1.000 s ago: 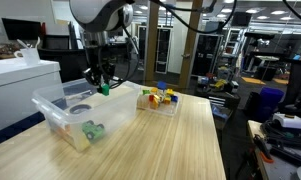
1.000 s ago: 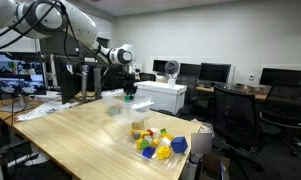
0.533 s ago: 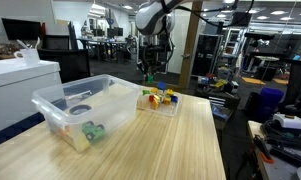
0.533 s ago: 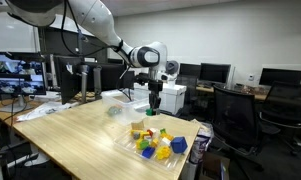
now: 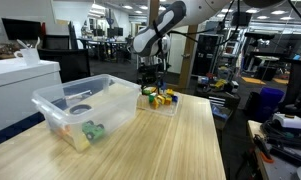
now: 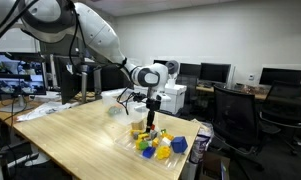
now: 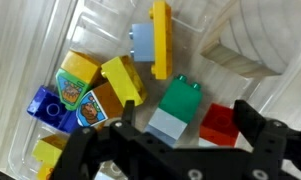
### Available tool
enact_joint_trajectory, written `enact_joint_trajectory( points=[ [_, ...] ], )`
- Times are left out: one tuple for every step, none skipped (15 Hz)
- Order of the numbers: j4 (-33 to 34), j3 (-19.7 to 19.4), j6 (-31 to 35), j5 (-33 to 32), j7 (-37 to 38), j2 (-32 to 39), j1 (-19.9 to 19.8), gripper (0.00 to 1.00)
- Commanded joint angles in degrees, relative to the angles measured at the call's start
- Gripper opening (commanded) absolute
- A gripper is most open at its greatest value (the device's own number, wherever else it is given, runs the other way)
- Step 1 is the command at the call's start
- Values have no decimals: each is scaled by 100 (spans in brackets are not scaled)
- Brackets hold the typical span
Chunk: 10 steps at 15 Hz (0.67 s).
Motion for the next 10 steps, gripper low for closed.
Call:
enact_joint_trajectory(
  points=[
    [-108, 25, 54, 230, 165, -207, 19, 100],
    [-109, 31, -8, 267, 159, -270, 17, 100],
    [-122, 29, -64, 260, 107, -371, 21, 100],
    [-150, 40, -233, 203, 13, -575, 45, 100],
    [-156, 43, -312, 172, -18, -655, 63, 100],
    [-156, 44, -439, 125, -50, -800, 103, 100],
    [-18, 50, -763, -44, -151, -1062, 244, 100],
    [55, 55, -836, -131, -201, -1079, 303, 100],
    [176, 67, -954, -236, -254, -1125, 387, 100],
    [410, 179, -1092, -503, -408, -1220, 706, 100]
  ],
)
